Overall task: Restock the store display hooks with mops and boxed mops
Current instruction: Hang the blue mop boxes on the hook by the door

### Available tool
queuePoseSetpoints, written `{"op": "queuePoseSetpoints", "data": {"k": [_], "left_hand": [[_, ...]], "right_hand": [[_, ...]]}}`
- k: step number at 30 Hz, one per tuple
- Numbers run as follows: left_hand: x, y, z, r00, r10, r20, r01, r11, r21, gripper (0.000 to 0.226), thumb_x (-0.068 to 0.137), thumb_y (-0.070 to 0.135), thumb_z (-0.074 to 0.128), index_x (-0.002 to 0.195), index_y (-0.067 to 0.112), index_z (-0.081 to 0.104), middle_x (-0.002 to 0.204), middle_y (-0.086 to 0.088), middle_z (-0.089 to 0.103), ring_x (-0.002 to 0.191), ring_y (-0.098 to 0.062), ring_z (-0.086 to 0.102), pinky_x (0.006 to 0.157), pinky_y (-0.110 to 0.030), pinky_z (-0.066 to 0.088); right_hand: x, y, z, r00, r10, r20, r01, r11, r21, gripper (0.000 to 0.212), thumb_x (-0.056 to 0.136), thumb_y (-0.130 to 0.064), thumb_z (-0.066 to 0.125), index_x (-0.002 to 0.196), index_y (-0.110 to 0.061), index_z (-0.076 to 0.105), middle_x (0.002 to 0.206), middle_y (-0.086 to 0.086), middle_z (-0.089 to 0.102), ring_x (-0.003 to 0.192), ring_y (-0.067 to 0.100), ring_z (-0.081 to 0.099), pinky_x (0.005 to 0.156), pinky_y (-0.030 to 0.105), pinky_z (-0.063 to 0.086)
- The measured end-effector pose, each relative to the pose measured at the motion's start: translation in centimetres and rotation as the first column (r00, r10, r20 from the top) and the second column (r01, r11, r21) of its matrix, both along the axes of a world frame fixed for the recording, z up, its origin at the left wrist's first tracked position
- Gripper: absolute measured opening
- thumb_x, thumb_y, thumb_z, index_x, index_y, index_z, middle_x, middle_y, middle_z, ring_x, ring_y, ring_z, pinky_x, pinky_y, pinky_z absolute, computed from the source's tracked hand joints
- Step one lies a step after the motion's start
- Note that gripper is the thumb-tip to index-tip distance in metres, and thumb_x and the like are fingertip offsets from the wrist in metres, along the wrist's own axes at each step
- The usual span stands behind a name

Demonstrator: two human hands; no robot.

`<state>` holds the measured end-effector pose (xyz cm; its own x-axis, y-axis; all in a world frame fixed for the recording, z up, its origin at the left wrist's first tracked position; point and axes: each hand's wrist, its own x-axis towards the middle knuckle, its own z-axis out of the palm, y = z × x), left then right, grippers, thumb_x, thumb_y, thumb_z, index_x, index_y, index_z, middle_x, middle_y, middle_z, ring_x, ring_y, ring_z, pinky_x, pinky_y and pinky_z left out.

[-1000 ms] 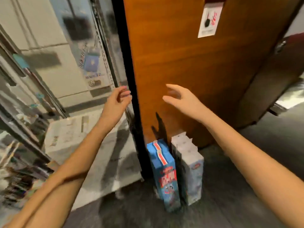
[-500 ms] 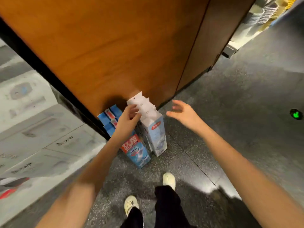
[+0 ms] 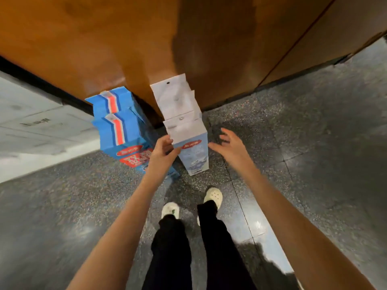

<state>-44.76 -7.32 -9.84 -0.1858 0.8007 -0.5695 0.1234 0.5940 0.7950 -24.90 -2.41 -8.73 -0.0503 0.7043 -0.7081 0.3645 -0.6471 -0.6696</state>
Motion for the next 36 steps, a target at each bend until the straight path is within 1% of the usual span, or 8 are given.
{"op": "queuePoseSetpoints", "data": {"k": [5, 9, 13, 20, 23, 28, 31, 36], "left_hand": [[0.1, 1.7, -8.2, 0.992, 0.102, -0.070, -0.102, 0.995, 0.010, 0.044, 0.090, 0.012, 0.062, 0.130, 0.007, 0.043, 0.118, 0.002, 0.055, 0.109, -0.013, 0.054, 0.082, -0.008, 0.047], [-0.2, 2.9, -15.0, 0.977, 0.197, -0.076, -0.193, 0.980, 0.054, 0.067, 0.082, 0.023, 0.071, 0.138, 0.012, 0.036, 0.134, -0.002, 0.051, 0.120, -0.013, 0.051, 0.100, -0.027, 0.047], [-0.1, 2.9, -19.0, 0.977, 0.214, 0.008, -0.214, 0.975, 0.065, 0.075, 0.081, 0.026, 0.071, 0.143, 0.015, 0.031, 0.135, 0.001, 0.050, 0.119, -0.009, 0.051, 0.088, -0.013, 0.048], [-0.2, 2.3, -19.4, 0.986, 0.124, -0.112, -0.107, 0.984, 0.146, 0.082, 0.061, 0.025, 0.087, 0.123, 0.024, 0.035, 0.118, 0.017, 0.049, 0.109, 0.011, 0.049, 0.089, -0.011, 0.044], [0.5, 1.5, -17.8, 0.979, 0.088, -0.185, -0.065, 0.990, 0.126, 0.085, 0.057, 0.032, 0.090, 0.122, 0.023, 0.036, 0.114, 0.017, 0.051, 0.104, 0.016, 0.049, 0.085, -0.010, 0.044], [1.2, 1.6, -9.7, 0.980, 0.063, -0.186, -0.028, 0.983, 0.184, 0.083, 0.055, 0.043, 0.088, 0.120, 0.022, 0.041, 0.111, 0.014, 0.053, 0.100, 0.015, 0.050, 0.079, -0.006, 0.044], [-0.1, 2.3, -2.0, 0.976, -0.034, -0.217, 0.087, 0.968, 0.237, 0.085, 0.047, 0.064, 0.080, 0.114, 0.031, 0.040, 0.109, 0.016, 0.057, 0.102, 0.003, 0.055, 0.082, -0.017, 0.047], [-2.7, 3.5, 11.7, 0.981, -0.081, -0.175, 0.134, 0.939, 0.318, 0.079, 0.050, 0.052, 0.085, 0.113, 0.030, 0.043, 0.104, 0.024, 0.056, 0.097, 0.014, 0.054, 0.077, -0.009, 0.047]], "right_hand": [[0.5, 2.2, -8.8, 0.993, 0.120, 0.008, -0.120, 0.993, 0.000, 0.079, 0.083, -0.026, 0.073, 0.148, -0.020, 0.029, 0.148, 0.007, 0.039, 0.134, 0.025, 0.039, 0.095, 0.029, 0.037], [-0.2, 3.5, -15.4, 0.968, 0.249, 0.002, -0.249, 0.967, 0.047, 0.090, 0.077, -0.027, 0.078, 0.149, -0.019, 0.025, 0.147, 0.003, 0.042, 0.131, 0.019, 0.043, 0.105, 0.032, 0.037], [-0.7, 4.7, -19.7, 0.953, 0.304, -0.011, -0.301, 0.948, 0.105, 0.083, 0.071, -0.028, 0.082, 0.141, -0.016, 0.039, 0.133, 0.001, 0.057, 0.118, 0.016, 0.055, 0.104, 0.041, 0.045], [-1.2, 5.2, -20.4, 0.939, 0.344, 0.006, -0.341, 0.929, 0.144, 0.079, 0.071, -0.025, 0.083, 0.135, -0.014, 0.038, 0.118, -0.007, 0.057, 0.107, 0.007, 0.055, 0.090, 0.018, 0.048], [-0.6, 4.7, -18.8, 0.929, 0.369, 0.020, -0.368, 0.919, 0.144, 0.076, 0.072, -0.025, 0.082, 0.135, -0.017, 0.039, 0.108, -0.016, 0.054, 0.097, -0.001, 0.052, 0.079, 0.004, 0.043], [0.9, 3.4, -12.6, 0.938, 0.346, 0.039, -0.348, 0.933, 0.094, 0.074, 0.065, -0.038, 0.083, 0.126, -0.017, 0.049, 0.112, -0.011, 0.062, 0.105, 0.008, 0.060, 0.090, 0.026, 0.050], [1.0, 3.0, -6.2, 0.936, 0.352, 0.020, -0.352, 0.927, 0.132, 0.071, 0.065, -0.032, 0.085, 0.126, -0.015, 0.052, 0.104, -0.016, 0.064, 0.094, -0.005, 0.061, 0.078, 0.008, 0.048], [0.5, 3.0, 7.5, 0.933, 0.360, 0.016, -0.353, 0.904, 0.240, 0.091, 0.056, -0.047, 0.086, 0.132, -0.017, 0.045, 0.119, -0.006, 0.065, 0.110, 0.009, 0.062, 0.095, 0.040, 0.053]]}}
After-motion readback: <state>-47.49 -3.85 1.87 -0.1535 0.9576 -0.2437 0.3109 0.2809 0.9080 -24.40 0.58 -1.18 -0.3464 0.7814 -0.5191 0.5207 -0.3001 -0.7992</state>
